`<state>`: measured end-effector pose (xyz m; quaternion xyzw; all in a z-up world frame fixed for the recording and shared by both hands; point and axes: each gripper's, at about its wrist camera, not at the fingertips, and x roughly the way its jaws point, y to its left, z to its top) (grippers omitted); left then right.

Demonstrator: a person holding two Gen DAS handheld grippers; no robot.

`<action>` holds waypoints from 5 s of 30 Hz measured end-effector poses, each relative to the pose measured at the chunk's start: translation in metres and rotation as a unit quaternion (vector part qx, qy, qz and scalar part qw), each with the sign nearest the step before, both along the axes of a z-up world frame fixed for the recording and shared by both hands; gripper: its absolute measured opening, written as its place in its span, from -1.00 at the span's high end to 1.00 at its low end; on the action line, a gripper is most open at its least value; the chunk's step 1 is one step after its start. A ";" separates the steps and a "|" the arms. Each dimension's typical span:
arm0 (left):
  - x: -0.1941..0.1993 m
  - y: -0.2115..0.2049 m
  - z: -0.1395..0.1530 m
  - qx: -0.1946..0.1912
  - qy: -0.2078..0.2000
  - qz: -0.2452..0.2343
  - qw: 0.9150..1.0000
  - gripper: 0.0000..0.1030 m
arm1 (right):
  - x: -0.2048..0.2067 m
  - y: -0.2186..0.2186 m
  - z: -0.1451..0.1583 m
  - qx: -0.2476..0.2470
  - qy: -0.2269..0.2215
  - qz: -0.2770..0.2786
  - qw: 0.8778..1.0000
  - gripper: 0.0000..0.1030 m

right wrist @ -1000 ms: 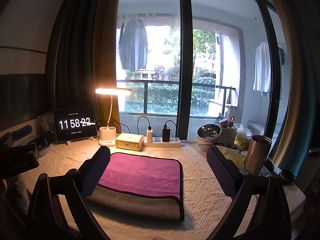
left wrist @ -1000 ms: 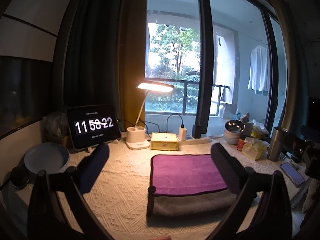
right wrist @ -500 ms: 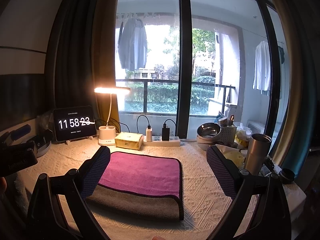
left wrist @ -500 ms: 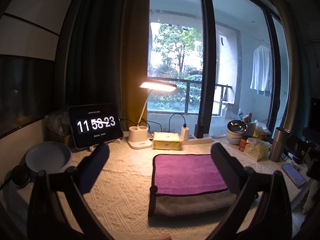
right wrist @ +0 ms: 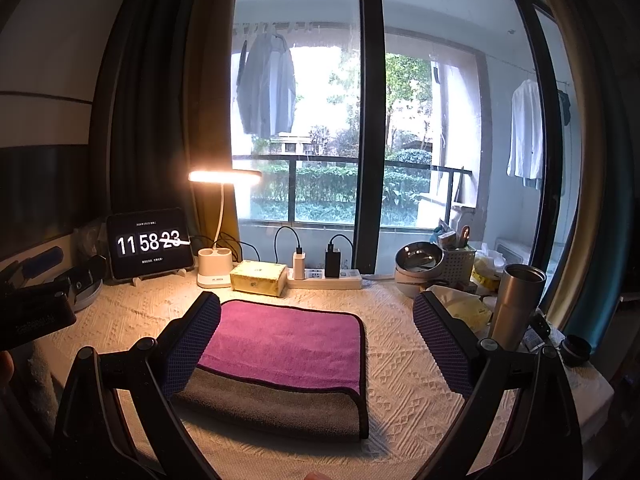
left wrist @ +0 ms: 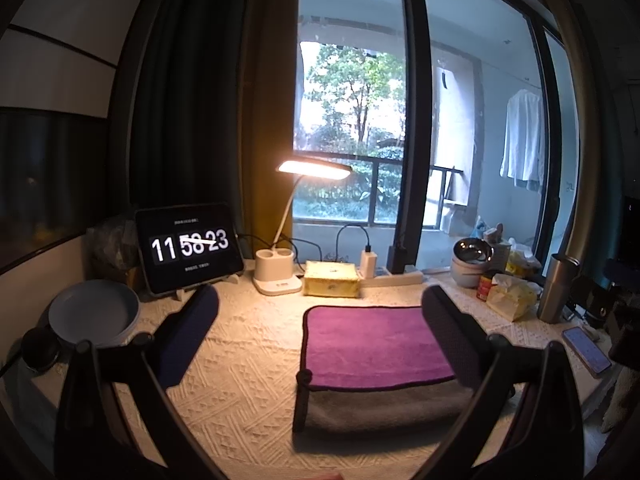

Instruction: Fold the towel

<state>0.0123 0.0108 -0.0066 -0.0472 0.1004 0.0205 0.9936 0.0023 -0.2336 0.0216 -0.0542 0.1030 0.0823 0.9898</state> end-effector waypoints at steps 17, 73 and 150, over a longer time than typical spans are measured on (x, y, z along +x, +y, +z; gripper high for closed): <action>0.002 0.000 0.000 0.000 0.002 0.002 1.000 -0.98 | 0.003 -0.002 -0.002 0.000 0.001 -0.004 1.000 -0.91; 0.054 -0.003 -0.065 0.004 0.134 -0.005 0.991 -0.98 | 0.054 -0.006 -0.062 -0.015 0.097 -0.021 0.995 -0.83; 0.129 -0.018 -0.084 0.053 0.178 -0.085 0.979 0.71 | 0.144 -0.034 -0.097 -0.009 0.185 0.026 0.982 0.91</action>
